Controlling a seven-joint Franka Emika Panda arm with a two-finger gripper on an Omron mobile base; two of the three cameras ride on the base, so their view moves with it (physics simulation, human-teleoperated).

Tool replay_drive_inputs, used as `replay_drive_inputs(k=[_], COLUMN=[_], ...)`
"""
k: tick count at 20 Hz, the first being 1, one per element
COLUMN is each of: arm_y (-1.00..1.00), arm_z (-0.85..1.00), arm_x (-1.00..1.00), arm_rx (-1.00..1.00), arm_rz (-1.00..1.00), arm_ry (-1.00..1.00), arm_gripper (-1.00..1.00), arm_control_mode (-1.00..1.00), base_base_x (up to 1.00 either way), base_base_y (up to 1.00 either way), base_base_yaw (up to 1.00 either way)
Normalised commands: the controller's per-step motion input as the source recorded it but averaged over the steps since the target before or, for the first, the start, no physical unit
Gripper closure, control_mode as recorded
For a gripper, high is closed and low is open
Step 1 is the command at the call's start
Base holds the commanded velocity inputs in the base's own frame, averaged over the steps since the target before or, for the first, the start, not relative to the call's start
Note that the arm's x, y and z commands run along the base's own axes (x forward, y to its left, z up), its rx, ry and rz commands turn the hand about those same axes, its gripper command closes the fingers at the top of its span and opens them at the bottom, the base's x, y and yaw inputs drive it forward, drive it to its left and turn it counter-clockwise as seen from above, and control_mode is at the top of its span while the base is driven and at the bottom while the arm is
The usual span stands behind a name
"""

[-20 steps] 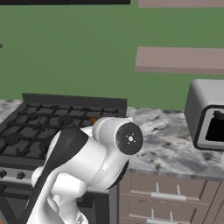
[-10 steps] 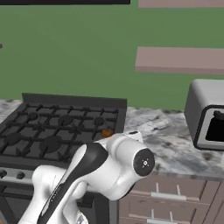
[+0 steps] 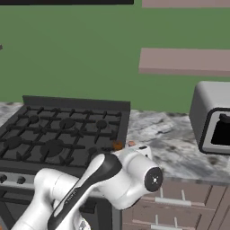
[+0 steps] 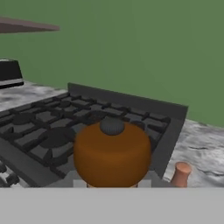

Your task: Take 2 condiments from the cabinet and move them on the counter near the stove.Make sure the condiments are lined up with each other, next to each other.

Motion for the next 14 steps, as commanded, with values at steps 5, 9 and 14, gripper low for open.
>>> replay_drive_inputs(k=[5, 9, 14], arm_y=[-0.25, -0.12, -0.11], arm_z=[-0.24, -0.17, -0.14], arm_x=[0.0, 0.1, 0.32], arm_rx=[0.06, 0.16, 0.17], arm_rz=[0.12, 0.14, 0.13], arm_ry=[0.0, 0.0, 0.0], arm_gripper=[1.0, 1.0, 1.0], arm_control_mode=[-1.0, -1.0, -1.0], base_base_x=[0.0, 0.0, 0.0], base_base_y=[0.0, 0.0, 0.0], base_base_yaw=[0.0, 0.0, 0.0])
